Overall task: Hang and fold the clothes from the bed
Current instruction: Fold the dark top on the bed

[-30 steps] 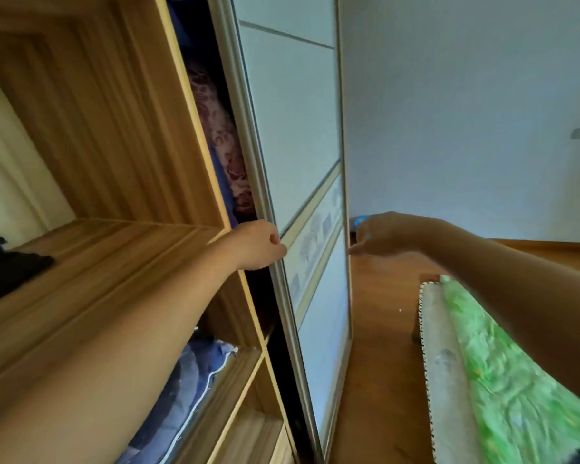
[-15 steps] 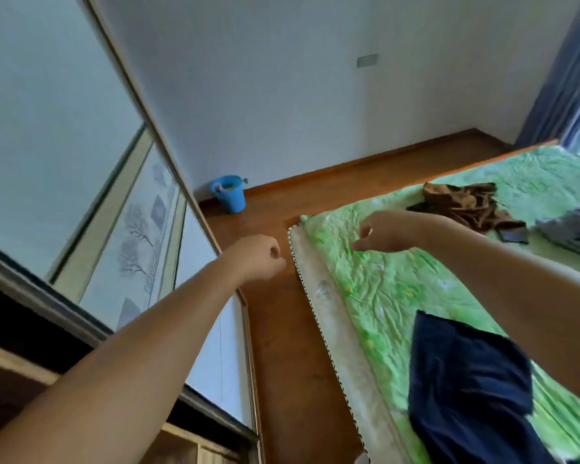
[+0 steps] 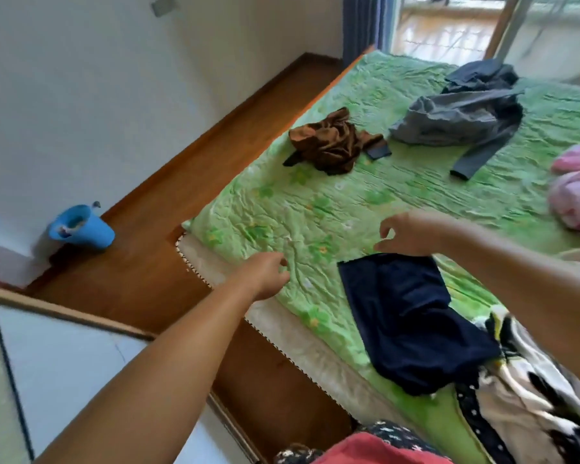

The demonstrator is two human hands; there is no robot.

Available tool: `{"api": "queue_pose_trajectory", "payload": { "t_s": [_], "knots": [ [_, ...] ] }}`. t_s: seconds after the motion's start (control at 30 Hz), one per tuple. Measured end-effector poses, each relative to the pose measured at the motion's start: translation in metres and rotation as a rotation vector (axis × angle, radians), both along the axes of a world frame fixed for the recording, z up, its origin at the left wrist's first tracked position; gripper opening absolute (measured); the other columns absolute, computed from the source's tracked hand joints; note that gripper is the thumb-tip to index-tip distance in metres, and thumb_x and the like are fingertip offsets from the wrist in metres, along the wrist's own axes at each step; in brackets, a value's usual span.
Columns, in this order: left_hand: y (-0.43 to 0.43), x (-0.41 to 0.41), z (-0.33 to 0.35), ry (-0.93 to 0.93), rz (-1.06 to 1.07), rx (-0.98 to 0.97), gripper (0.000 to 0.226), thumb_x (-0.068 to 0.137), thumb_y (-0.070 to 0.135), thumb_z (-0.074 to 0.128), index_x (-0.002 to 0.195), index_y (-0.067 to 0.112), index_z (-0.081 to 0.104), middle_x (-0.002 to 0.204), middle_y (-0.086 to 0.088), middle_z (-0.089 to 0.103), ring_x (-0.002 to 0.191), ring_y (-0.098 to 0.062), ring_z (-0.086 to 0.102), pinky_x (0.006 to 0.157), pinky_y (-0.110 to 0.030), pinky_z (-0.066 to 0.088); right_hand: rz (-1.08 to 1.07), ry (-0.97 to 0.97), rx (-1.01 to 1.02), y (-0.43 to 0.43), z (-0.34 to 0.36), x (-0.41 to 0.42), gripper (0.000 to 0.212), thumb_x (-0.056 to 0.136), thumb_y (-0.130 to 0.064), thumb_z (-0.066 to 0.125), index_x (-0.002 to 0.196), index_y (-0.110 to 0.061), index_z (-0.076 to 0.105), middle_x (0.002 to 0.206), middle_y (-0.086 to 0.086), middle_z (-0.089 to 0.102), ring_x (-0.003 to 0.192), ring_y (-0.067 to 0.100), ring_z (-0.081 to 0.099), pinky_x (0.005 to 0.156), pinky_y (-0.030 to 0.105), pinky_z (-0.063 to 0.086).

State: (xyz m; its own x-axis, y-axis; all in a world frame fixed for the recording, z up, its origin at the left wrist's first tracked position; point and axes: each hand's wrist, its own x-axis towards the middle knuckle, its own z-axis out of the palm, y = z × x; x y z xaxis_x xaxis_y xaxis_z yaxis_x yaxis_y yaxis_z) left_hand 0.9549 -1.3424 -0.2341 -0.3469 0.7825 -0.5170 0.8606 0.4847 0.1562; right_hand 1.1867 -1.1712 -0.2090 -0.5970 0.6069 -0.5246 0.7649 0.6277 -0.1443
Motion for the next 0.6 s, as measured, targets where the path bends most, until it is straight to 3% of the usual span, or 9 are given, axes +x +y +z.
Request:
{"api": "queue_pose_trajectory", "payload": {
  "t_s": [0.1, 0.2, 0.3, 0.4, 0.5, 0.6],
  "knots": [
    [0.05, 0.023, -0.025, -0.022, -0.192, -0.014, 0.044, 0.097, 0.038, 0.049, 0.139, 0.024, 0.053, 0.128, -0.005, 0.065, 0.105, -0.024, 0.063, 0.086, -0.036, 0.052, -0.178, -0.007, -0.023, 0.01, -0.013, 0.053, 0.043, 0.097, -0.055, 0.052, 0.123, -0.023, 0.061, 0.108, 0.003, 0.063, 0.095, 0.026, 0.058, 0.079, 0.033, 0.05],
    [0.094, 0.052, -0.048, -0.052, -0.384, -0.024, 0.039, 0.097, 0.034, 0.051, 0.134, 0.025, 0.056, 0.124, -0.003, 0.067, 0.105, -0.025, 0.064, 0.08, -0.033, 0.048, -0.365, -0.022, -0.031, 0.005, -0.028, 0.097, 0.041, 0.096, -0.055, 0.054, 0.116, -0.021, 0.065, 0.105, 0.006, 0.068, 0.096, 0.029, 0.063, 0.085, 0.037, 0.054],
    [0.128, 0.071, -0.072, -0.089, -0.554, -0.045, 0.038, 0.095, 0.032, 0.054, 0.131, 0.022, 0.058, 0.124, -0.005, 0.067, 0.105, -0.028, 0.063, 0.084, -0.035, 0.051, -0.539, -0.051, -0.063, -0.01, -0.043, 0.122, 0.043, 0.094, -0.056, 0.053, 0.118, -0.022, 0.065, 0.112, 0.006, 0.069, 0.103, 0.029, 0.063, 0.089, 0.039, 0.054],
    [0.149, 0.07, -0.098, -0.101, -0.692, -0.087, 0.04, 0.095, 0.033, 0.054, 0.133, 0.022, 0.057, 0.129, -0.004, 0.064, 0.112, -0.028, 0.061, 0.091, -0.037, 0.052, -0.693, -0.073, -0.103, -0.032, -0.061, 0.127, 0.044, 0.095, -0.054, 0.053, 0.124, -0.022, 0.063, 0.122, 0.006, 0.066, 0.111, 0.03, 0.061, 0.088, 0.037, 0.051],
    [0.164, 0.049, -0.121, -0.094, -0.803, -0.14, 0.039, 0.094, 0.035, 0.055, 0.131, 0.023, 0.058, 0.128, -0.003, 0.064, 0.111, -0.027, 0.061, 0.093, -0.039, 0.052, -0.803, -0.09, -0.158, -0.052, -0.084, 0.115, 0.042, 0.094, -0.056, 0.052, 0.113, -0.021, 0.065, 0.112, 0.006, 0.067, 0.102, 0.03, 0.062, 0.089, 0.041, 0.053],
    [0.181, 0.024, -0.14, -0.066, -0.857, -0.19, 0.039, 0.093, 0.034, 0.056, 0.13, 0.022, 0.059, 0.129, -0.004, 0.064, 0.114, -0.029, 0.06, 0.094, -0.037, 0.051, -0.874, -0.091, -0.212, -0.057, -0.103, 0.097, 0.042, 0.095, -0.055, 0.051, 0.119, -0.023, 0.062, 0.118, 0.002, 0.066, 0.106, 0.027, 0.061, 0.092, 0.042, 0.052]
  ]
}}
